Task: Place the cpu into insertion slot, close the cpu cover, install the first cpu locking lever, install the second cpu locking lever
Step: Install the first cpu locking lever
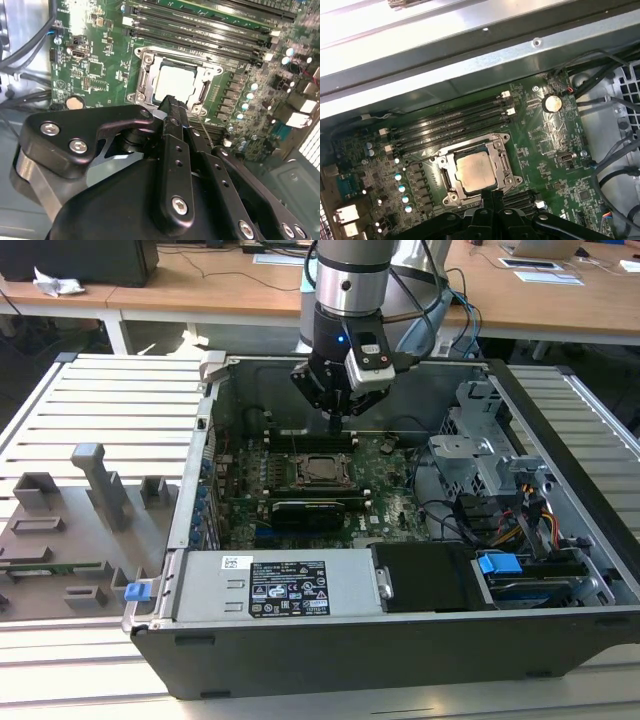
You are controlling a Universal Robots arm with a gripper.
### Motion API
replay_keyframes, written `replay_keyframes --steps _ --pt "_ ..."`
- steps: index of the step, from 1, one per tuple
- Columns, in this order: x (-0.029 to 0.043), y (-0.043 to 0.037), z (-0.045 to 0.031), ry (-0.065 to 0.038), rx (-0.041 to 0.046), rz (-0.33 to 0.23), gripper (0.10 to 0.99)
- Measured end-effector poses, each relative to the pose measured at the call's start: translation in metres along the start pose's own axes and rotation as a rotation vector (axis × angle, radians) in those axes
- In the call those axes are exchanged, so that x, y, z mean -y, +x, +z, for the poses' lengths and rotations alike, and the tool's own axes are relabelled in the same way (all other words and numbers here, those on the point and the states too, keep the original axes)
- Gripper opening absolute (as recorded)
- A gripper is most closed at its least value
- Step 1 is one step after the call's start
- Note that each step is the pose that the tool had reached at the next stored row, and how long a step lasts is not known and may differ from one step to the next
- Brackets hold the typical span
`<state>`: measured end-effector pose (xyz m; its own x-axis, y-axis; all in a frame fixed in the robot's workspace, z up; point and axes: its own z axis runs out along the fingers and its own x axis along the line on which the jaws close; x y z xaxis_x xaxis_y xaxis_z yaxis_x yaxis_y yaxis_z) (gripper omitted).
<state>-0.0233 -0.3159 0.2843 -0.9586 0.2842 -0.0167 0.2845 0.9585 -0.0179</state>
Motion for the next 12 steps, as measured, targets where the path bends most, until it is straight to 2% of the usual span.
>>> replay_keyframes --steps 12 --pt "0.0 0.0 0.0 -0.003 0.0027 -0.151 0.106"
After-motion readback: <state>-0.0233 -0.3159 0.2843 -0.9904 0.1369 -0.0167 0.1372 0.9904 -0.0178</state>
